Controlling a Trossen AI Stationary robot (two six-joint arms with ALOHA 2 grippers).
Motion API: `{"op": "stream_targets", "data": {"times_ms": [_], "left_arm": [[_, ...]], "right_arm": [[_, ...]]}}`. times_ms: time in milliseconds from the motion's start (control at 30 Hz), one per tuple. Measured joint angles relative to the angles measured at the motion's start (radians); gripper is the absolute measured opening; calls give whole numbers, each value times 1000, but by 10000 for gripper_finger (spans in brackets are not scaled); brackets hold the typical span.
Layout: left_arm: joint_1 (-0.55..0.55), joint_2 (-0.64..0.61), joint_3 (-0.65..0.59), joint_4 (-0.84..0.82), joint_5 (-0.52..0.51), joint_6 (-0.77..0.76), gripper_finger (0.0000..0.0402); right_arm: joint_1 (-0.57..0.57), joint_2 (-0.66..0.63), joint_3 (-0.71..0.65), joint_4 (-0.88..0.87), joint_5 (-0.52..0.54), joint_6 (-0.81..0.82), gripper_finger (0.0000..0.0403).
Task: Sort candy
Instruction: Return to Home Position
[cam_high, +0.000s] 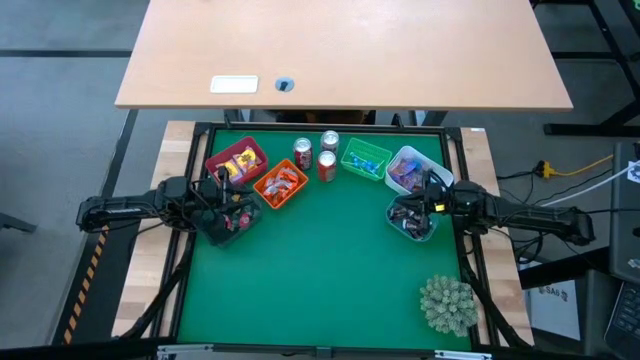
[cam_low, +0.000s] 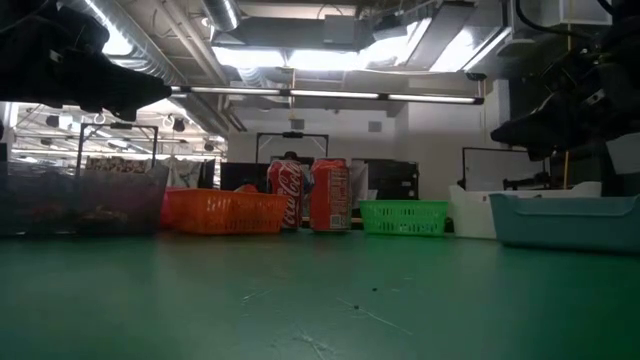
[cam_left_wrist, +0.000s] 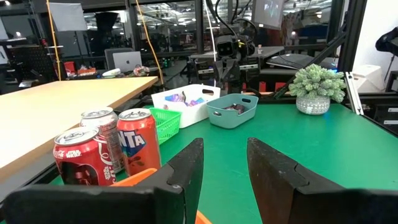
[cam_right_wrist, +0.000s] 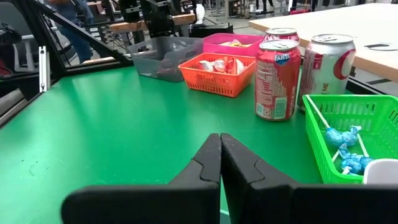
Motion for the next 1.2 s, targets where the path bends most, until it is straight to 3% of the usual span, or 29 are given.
{"op": "stream_targets", "data": {"times_ms": [367,833,1200], "left_arm": [[0,0,0,0,0,0,114],[0,0,0,0,0,0,114],[0,0,0,0,0,0,114]], "right_arm": [[0,-10,0,-1,0,0,3],[0,-166,0,-2,0,0,3],[0,-205,0,-2,0,0,3]]}}
